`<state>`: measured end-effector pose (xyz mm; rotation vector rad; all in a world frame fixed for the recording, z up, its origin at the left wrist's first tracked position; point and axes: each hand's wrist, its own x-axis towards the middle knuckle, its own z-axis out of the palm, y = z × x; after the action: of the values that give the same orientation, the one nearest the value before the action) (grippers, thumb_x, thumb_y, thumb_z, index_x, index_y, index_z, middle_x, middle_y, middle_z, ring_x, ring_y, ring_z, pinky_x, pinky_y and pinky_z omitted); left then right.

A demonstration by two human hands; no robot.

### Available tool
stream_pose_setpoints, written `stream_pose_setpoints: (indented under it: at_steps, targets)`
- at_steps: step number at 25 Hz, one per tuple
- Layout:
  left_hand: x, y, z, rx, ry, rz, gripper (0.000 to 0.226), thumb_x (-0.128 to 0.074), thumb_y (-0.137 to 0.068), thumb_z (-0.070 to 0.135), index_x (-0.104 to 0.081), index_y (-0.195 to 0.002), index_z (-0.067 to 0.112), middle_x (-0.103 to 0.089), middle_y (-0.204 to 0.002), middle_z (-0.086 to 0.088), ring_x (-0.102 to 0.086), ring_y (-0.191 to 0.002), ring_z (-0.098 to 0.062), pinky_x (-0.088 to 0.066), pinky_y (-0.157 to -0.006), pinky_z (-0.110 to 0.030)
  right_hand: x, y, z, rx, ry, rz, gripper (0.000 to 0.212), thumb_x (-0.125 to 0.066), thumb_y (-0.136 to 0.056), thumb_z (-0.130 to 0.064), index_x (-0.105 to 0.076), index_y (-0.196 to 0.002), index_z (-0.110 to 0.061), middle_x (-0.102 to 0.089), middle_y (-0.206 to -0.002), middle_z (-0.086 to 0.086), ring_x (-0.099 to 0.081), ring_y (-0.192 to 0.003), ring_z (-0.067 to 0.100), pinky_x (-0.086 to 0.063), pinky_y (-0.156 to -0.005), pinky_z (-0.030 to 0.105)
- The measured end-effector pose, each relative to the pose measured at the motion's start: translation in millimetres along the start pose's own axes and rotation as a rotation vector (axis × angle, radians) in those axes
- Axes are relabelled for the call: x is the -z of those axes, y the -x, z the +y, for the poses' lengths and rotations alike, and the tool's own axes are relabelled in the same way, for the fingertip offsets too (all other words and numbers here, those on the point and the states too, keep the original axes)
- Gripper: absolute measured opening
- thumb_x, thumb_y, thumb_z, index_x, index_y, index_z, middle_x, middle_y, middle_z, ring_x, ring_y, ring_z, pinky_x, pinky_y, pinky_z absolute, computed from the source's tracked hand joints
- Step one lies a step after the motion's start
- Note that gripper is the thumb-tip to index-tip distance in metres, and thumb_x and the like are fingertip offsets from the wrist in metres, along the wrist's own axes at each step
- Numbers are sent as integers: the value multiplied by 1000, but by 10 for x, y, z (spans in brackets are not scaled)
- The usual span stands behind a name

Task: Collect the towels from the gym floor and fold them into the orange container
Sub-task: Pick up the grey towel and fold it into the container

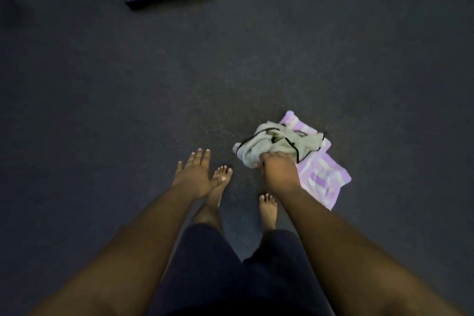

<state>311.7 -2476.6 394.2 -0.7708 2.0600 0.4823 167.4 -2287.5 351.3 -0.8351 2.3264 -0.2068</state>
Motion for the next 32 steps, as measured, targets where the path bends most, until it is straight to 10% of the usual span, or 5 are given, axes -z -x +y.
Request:
stream_pose_setpoints:
  at_steps: [11, 32]
  targets:
    - [-471, 3064, -996, 307, 509, 408, 104, -42, -92, 77, 14, -162, 24, 13, -171, -1, 5, -158, -22, -5, -126, -54, 974, 1608, -2226, 594, 360, -107, 26, -55, -95, -38, -71, -108, -23, -72, -107, 8, -68, -104, 31, -51, -84, 37]
    - [-4978, 7123, -3633, 1126, 1136, 640, 103, -40, -92, 78, 14, -162, 25, 15, -170, 0, 9, -158, -21, -3, -127, -52, -2213, 5655, -6172, 1255, 331, -288, 15, -48, -102, -39, -54, -102, -25, -64, -89, 1, -62, -80, 24, -48, -64, 35]
